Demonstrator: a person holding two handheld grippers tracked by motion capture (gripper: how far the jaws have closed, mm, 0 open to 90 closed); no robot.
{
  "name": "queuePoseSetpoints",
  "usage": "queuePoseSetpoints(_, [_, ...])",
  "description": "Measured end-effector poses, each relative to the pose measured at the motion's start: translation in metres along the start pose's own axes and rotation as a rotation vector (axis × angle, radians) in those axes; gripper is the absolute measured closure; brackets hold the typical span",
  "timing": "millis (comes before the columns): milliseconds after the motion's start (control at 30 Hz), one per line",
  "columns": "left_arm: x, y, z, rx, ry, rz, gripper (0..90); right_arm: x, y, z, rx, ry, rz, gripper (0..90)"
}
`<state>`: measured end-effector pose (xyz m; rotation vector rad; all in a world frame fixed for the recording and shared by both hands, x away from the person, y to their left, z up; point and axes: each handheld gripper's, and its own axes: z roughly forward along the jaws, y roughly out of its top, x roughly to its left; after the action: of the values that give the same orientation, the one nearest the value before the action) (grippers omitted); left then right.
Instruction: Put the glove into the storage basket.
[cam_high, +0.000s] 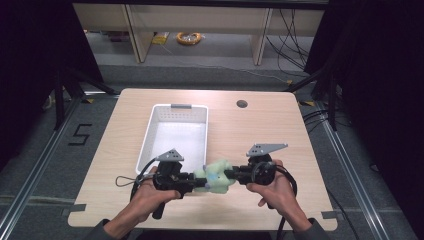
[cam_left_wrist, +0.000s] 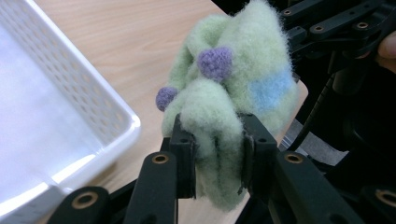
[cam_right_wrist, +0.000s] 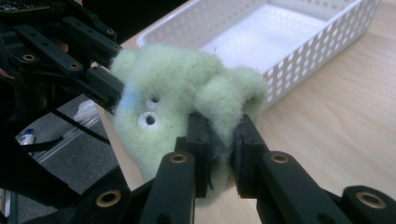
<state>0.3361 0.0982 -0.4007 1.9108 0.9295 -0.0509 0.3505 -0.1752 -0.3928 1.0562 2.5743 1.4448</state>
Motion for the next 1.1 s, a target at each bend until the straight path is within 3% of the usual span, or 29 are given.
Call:
queuePoseSetpoints(67, [0.005, 0.008, -0.005, 0.002, 0.009, -0.002, 70.0, -0.003, 0.01, 0.002, -0.01, -0.003, -0.028, 80.0])
queuePoseSetpoints(100, [0.008, 0.011, -0.007, 0.002, 0.017, -0.001, 69.8, -0.004, 0.014, 0.004, -0.013, 0.007, -0.026, 80.0])
queuePoseSetpoints(133, [0.011, 0.013, -0.009, 0.0, 0.024, -0.001, 69.7, -0.002, 0.018, 0.005, 0.0, 0.012, 0.012, 80.0])
queuePoseSetpoints(200, [0.016, 0.017, -0.012, 0.001, 0.038, -0.009, 69.7, -0.004, 0.027, 0.009, -0.011, 0.0, -0.018, 80.0])
queuePoseSetpoints(367, [0.032, 0.024, -0.02, -0.002, 0.072, -0.024, 69.7, -0.004, 0.043, 0.025, 0.009, 0.005, -0.006, 80.0])
queuePoseSetpoints(433, [0.04, 0.024, -0.022, 0.003, 0.073, -0.037, 69.7, -0.004, 0.047, 0.031, 0.017, 0.003, 0.004, 80.1])
queuePoseSetpoints(467, [0.043, 0.024, -0.022, 0.006, 0.076, -0.043, 69.7, -0.006, 0.05, 0.035, 0.014, -0.002, -0.018, 80.1])
queuePoseSetpoints(533, [0.052, 0.025, -0.025, 0.013, 0.082, -0.052, 69.7, -0.004, 0.054, 0.043, 0.031, 0.003, 0.014, 80.1])
queuePoseSetpoints(600, [0.061, 0.025, -0.027, 0.019, 0.096, -0.066, 69.7, -0.006, 0.059, 0.052, 0.026, -0.002, -0.004, 80.2])
queuePoseSetpoints(633, [0.065, 0.025, -0.028, 0.028, 0.099, -0.074, 69.7, -0.006, 0.061, 0.056, 0.036, 0.001, 0.018, 80.2])
queuePoseSetpoints(733, [0.076, 0.024, -0.032, 0.033, 0.113, -0.087, 69.7, -0.008, 0.066, 0.071, 0.031, 0.002, 0.001, 80.1])
queuePoseSetpoints(800, [0.083, 0.023, -0.033, 0.04, 0.12, -0.1, 69.7, -0.009, 0.07, 0.083, 0.052, 0.002, 0.015, 80.1])
queuePoseSetpoints(1033, [0.104, 0.016, -0.033, 0.078, 0.127, -0.132, 69.6, -0.01, 0.071, 0.105, 0.079, -0.001, 0.018, 80.1])
queuePoseSetpoints(1100, [0.109, 0.013, -0.031, 0.095, 0.13, -0.132, 69.5, -0.01, 0.07, 0.111, 0.097, -0.006, 0.038, 80.1])
